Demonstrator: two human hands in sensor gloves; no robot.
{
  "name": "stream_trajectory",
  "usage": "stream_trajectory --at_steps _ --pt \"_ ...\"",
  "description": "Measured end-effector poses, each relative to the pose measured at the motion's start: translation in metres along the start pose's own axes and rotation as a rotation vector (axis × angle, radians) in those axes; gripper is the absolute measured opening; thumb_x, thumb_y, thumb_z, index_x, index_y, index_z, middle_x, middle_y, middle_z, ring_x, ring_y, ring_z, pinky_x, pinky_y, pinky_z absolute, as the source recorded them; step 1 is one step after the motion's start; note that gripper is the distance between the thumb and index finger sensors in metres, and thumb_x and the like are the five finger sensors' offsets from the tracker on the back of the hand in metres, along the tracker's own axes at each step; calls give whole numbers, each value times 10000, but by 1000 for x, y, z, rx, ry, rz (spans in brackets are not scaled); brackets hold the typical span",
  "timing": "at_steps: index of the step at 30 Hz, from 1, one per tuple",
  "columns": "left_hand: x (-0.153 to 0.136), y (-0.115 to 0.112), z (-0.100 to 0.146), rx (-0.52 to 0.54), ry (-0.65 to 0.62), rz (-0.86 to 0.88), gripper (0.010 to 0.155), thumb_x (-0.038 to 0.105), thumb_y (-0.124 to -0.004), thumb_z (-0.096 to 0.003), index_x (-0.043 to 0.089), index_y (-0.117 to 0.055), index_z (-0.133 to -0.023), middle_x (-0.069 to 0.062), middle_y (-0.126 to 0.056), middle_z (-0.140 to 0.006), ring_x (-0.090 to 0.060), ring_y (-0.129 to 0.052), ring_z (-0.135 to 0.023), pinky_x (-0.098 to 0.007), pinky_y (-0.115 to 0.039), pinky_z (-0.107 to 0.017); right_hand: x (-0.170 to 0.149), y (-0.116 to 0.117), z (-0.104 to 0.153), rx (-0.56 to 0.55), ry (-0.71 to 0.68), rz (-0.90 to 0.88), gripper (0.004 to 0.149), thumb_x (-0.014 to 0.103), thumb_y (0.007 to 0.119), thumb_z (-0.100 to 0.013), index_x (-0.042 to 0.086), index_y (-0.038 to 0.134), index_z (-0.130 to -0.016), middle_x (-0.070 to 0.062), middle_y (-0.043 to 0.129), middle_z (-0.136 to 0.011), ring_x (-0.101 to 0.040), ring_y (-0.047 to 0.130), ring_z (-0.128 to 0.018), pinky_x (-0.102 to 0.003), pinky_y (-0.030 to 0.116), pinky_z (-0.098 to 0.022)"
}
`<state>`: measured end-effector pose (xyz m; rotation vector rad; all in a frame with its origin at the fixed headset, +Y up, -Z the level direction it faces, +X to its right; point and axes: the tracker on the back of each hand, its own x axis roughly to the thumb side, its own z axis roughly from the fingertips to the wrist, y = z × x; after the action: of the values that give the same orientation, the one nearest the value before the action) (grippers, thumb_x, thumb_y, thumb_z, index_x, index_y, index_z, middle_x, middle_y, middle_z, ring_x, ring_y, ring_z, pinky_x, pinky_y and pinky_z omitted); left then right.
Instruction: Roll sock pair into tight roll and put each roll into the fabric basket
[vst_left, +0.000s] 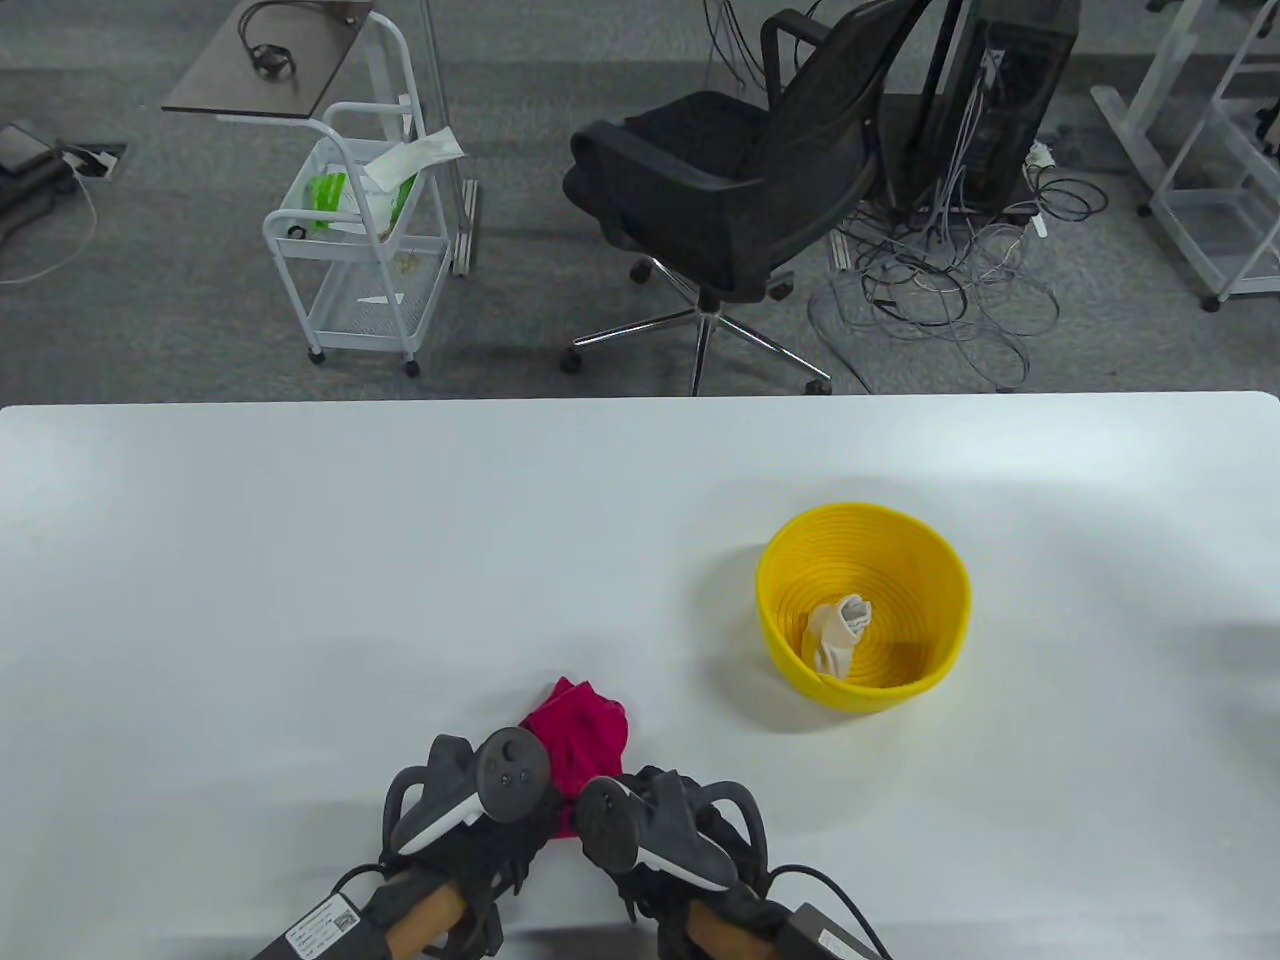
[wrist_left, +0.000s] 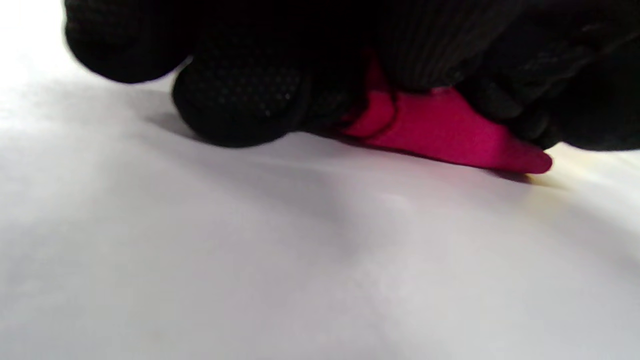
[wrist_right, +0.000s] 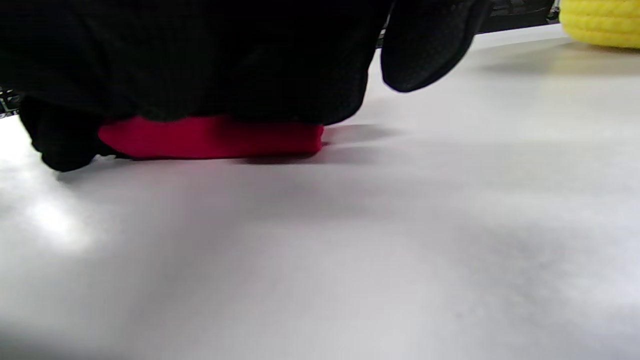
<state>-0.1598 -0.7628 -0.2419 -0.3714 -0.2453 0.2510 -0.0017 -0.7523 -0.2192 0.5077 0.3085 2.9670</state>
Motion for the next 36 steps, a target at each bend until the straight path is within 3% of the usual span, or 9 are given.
stream_trajectory --at_steps 3,10,16,26,31,36 --pt "-3 5 2 -12 14 35 470 413 -765 -392 239 -884 -812 -56 -978 -684 -237 -1023 -438 -434 -818 -376 -2 2 -1 9 22 -10 486 487 877 -365 405 801 -838 142 850 -903 -158 870 -843 -510 706 -659" --pt "-15 27 15 87 33 139 460 422 -803 -382 312 -915 -815 -58 -944 -771 -256 -1012 -525 -438 -807 -404 -7 6 -5 7 79 26 505 466 871 -376 399 762 -864 146 824 -930 -158 850 -862 -515 697 -662" --pt "-9 17 12 41 3 97 492 484 -856 -346 308 -946 -797 -61 -939 -780 -261 -1007 -527 -442 -805 -406 -5 6 -5 -19 93 60 495 454 878 -373 388 779 -853 139 843 -908 -149 868 -838 -508 706 -658" --pt "9 1 4 3 -25 -48 529 439 -946 -299 232 -896 -783 -48 -942 -716 -223 -1004 -481 -436 -810 -401 -8 2 -4 -15 69 31 404 414 842 -403 371 837 -805 120 900 -839 -138 922 -761 -498 725 -645" --pt "9 0 4 -10 -25 -39 453 391 -855 -359 216 -903 -774 -62 -949 -686 -218 -1003 -449 -432 -812 -383 -7 0 -3 -13 59 31 399 415 831 -408 357 843 -802 100 924 -814 -138 947 -728 -494 739 -632" --pt "1 -1 1 -38 -5 48 429 383 -806 -379 223 -924 -759 -58 -961 -669 -212 -1007 -435 -425 -816 -373 -5 -17 6 -91 4 -1 384 430 838 -399 371 860 -777 111 933 -806 -138 949 -731 -493 741 -631"
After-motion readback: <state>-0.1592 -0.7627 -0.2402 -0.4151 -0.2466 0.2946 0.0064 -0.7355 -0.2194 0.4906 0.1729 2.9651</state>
